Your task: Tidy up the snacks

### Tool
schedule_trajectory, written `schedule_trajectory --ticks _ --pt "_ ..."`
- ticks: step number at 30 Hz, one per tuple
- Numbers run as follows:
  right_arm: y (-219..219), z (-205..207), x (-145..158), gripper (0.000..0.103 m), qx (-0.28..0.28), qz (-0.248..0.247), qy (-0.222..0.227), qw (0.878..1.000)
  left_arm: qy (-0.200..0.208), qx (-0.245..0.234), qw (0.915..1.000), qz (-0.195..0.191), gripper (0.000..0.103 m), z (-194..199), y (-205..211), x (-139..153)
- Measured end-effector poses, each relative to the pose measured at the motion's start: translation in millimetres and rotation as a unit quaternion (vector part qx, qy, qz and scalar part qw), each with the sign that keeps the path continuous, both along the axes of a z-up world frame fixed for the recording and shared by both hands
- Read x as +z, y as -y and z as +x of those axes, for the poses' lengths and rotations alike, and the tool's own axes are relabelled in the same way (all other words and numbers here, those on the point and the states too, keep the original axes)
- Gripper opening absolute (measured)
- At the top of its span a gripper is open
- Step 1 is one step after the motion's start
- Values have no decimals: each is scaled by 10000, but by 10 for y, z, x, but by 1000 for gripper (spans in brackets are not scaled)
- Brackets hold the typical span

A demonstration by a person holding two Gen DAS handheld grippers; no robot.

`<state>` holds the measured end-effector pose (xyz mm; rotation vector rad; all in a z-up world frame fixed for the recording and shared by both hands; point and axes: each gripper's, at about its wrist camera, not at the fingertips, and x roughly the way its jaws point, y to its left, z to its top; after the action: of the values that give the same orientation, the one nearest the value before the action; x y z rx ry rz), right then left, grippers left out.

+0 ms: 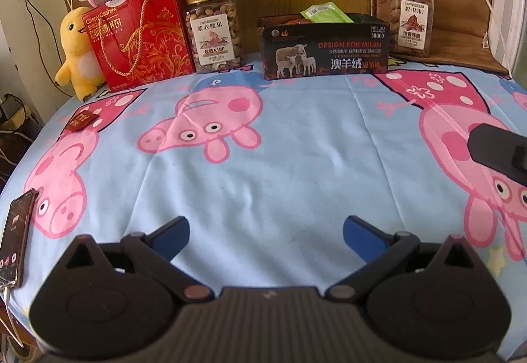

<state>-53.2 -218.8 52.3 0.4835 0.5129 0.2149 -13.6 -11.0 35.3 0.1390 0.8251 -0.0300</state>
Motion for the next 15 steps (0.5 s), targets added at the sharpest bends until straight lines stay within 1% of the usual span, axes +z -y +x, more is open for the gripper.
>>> schedule_trajectory --ticks 6,15 --pt "-14 -38 34 94 -24 -149 183 9997 11 -11 10000 -34 103 -13 -2 17" --pt "-17 -42 43 94 -63 -130 213 9997 38 -25 10000 -60 103 -27 9 34"
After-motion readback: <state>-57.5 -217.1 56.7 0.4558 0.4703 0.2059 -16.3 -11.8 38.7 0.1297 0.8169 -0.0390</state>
